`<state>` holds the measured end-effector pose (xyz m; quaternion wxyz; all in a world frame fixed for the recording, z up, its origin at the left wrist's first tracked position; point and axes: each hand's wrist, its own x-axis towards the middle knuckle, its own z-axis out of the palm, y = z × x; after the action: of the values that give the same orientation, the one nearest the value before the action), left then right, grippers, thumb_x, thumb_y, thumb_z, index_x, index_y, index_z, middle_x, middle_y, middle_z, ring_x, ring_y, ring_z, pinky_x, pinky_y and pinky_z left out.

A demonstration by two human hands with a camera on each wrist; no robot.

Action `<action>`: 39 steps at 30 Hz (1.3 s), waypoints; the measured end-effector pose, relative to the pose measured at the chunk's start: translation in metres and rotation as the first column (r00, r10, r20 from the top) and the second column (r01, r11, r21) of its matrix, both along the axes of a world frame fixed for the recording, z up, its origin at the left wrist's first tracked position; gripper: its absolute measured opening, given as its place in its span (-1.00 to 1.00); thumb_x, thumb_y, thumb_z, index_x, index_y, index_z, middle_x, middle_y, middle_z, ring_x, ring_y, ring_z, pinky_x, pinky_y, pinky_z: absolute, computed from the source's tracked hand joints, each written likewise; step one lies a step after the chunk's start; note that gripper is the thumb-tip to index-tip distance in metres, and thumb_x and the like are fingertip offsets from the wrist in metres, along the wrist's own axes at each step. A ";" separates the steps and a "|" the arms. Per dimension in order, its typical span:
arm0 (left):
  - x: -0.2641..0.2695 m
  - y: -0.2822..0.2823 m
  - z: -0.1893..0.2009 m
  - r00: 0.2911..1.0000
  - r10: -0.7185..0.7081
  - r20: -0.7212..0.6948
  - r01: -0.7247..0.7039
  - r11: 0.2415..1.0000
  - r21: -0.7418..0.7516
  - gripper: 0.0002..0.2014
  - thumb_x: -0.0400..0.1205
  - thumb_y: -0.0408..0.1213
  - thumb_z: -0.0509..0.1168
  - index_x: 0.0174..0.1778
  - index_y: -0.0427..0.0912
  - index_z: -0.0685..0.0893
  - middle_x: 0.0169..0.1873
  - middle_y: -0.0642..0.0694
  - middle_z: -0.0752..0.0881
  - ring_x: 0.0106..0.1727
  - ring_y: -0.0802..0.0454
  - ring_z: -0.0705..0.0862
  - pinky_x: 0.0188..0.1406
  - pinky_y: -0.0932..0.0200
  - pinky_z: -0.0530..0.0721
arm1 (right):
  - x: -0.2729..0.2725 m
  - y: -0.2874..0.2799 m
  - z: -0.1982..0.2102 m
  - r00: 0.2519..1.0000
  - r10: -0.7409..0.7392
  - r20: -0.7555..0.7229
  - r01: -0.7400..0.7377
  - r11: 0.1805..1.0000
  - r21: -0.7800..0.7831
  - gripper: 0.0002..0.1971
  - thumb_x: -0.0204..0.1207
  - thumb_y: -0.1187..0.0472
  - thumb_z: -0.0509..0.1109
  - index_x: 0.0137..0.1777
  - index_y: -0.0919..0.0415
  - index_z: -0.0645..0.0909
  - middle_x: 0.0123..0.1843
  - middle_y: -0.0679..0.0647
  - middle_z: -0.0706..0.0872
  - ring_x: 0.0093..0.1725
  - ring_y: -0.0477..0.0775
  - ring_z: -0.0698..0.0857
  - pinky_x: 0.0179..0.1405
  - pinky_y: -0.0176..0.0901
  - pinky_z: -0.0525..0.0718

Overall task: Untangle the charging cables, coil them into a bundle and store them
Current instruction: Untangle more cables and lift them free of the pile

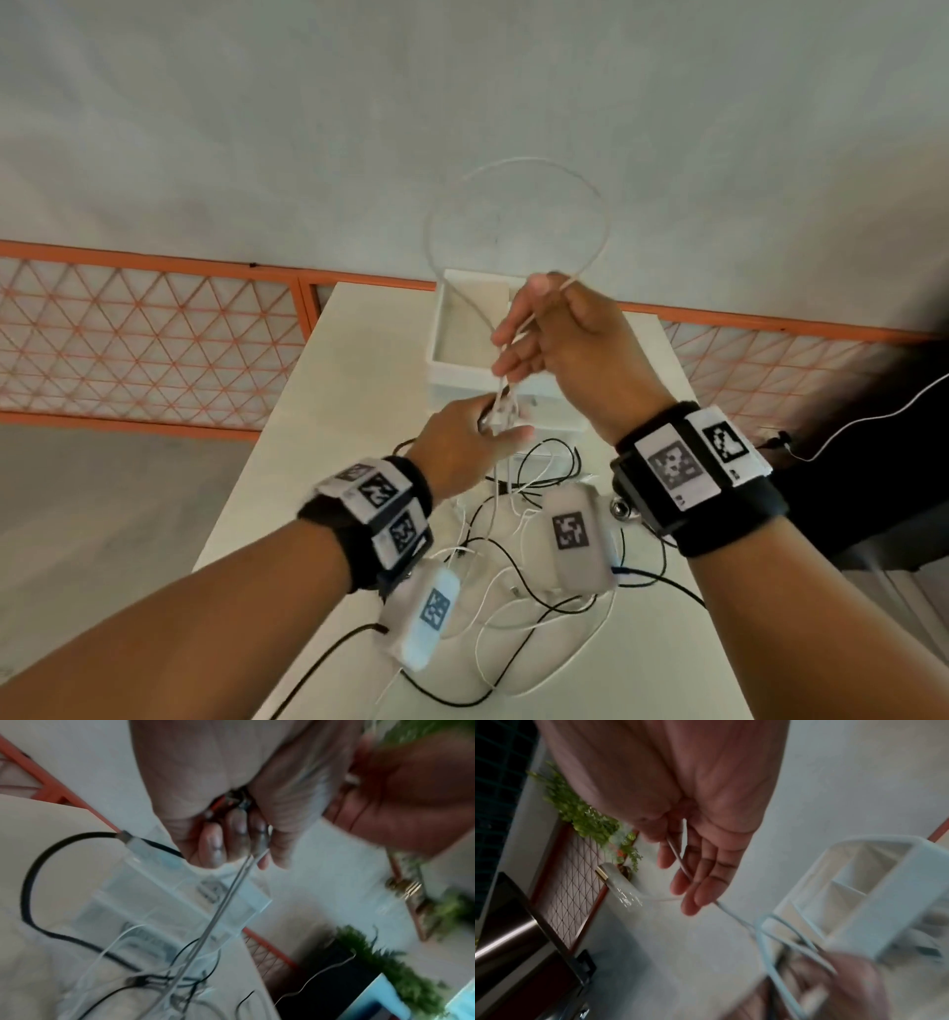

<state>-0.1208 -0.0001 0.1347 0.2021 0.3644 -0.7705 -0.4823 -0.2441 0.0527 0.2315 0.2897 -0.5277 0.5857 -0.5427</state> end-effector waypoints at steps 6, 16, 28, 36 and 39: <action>0.024 -0.027 -0.018 0.940 0.210 0.268 -0.161 0.968 -0.195 -0.72 0.75 -0.04 0.17 0.14 -0.01 0.76 -0.09 -0.05 0.78 -0.04 -0.10 0.72 -0.22 0.22 0.44 | -0.046 0.009 0.015 0.940 -0.301 0.164 0.333 0.912 -0.238 -0.64 0.82 0.04 0.07 -0.20 0.09 0.51 -0.43 0.03 0.59 -0.53 0.17 0.61 -0.53 -0.16 0.55; 0.041 -0.083 0.052 0.927 0.366 0.080 -0.372 0.926 0.064 -0.74 0.69 -0.15 0.31 -0.20 -0.21 0.78 -0.59 0.00 0.37 -0.55 0.03 0.31 -0.56 0.21 0.31 | -0.071 0.028 -0.046 0.986 -0.121 -0.116 0.149 0.950 0.274 -0.72 0.62 0.12 0.16 -0.27 0.06 0.62 -0.41 -0.02 0.53 -0.60 -0.11 0.45 -0.64 -0.28 0.40; 0.067 -0.073 0.047 0.978 0.190 0.090 -0.204 0.958 0.200 -0.60 0.52 0.04 0.50 -0.19 -0.30 0.71 -0.59 0.01 0.32 -0.56 0.07 0.25 -0.58 0.23 0.28 | -0.132 0.027 -0.065 0.733 -0.511 -0.449 0.636 0.749 0.185 -0.75 0.69 0.31 0.15 0.08 0.15 0.69 0.10 0.08 0.77 0.17 0.15 0.69 0.27 -0.04 0.55; 0.092 -0.067 0.060 0.973 0.230 -0.032 -0.216 0.949 0.228 -0.61 0.70 0.12 0.23 0.06 -0.08 0.82 -0.55 0.03 0.22 -0.53 0.08 0.16 -0.62 0.25 0.18 | -0.141 0.043 -0.116 0.776 -0.327 -0.539 0.619 0.559 0.552 -0.27 0.51 0.28 0.37 0.69 0.23 0.25 0.60 0.36 0.43 0.46 0.31 0.53 0.24 -0.04 0.48; 0.092 -0.062 0.065 0.976 0.219 0.008 -0.219 0.970 0.102 -0.62 0.72 0.13 0.18 0.03 -0.01 0.81 -0.57 0.02 0.26 -0.56 0.09 0.20 -0.60 0.24 0.23 | -0.116 0.032 -0.082 0.768 -0.385 -0.511 0.585 0.746 0.317 -0.27 0.43 0.22 0.49 0.62 0.03 0.36 0.28 0.17 0.66 0.17 0.14 0.66 0.20 0.00 0.62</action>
<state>-0.0293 -0.0620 0.1996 0.2364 0.4562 -0.6997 -0.4963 -0.3603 0.0846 0.1497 0.1198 -0.3706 0.8633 -0.3209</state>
